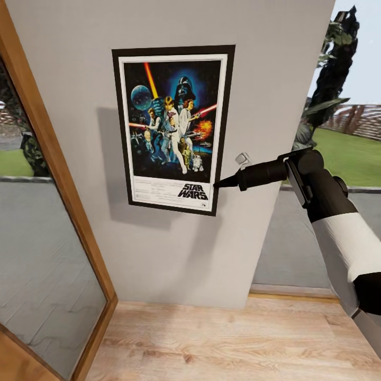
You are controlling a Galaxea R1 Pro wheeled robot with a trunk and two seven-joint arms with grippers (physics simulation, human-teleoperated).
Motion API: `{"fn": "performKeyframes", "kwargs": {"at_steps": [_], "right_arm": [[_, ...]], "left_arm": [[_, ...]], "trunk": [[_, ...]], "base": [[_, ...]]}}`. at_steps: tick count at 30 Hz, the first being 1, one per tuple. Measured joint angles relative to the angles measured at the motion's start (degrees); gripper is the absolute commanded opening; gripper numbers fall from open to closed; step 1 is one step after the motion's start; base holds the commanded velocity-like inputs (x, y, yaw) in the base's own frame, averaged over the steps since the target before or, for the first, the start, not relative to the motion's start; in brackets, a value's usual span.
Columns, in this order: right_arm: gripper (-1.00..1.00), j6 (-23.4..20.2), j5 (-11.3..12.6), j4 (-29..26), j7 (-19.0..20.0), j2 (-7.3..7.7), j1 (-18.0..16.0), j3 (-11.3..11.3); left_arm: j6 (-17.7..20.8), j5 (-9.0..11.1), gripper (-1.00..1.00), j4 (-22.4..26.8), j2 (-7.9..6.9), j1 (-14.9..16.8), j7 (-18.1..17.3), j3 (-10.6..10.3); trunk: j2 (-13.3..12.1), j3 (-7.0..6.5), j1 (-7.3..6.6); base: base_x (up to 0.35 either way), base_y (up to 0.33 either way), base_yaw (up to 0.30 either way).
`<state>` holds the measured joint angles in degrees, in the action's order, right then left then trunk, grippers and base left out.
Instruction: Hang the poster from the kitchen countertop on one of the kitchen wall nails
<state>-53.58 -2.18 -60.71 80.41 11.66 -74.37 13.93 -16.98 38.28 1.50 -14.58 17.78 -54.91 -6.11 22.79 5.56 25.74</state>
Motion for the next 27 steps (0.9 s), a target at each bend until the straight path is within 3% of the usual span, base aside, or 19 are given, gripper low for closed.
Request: {"fn": "performKeyframes", "kwargs": {"at_steps": [27], "right_arm": [[-1.0, -0.84, -0.14, 0.64, -0.1, -0.17, -0.52, -0.34]], "left_arm": [[0.0, 0.0, 1.0, 0.01, 0.0, 0.0, 0.0, 0.0]], "trunk": [[0.0, 0.0, 0.0]], "base": [[0.002, 0.0, 0.0]]}}
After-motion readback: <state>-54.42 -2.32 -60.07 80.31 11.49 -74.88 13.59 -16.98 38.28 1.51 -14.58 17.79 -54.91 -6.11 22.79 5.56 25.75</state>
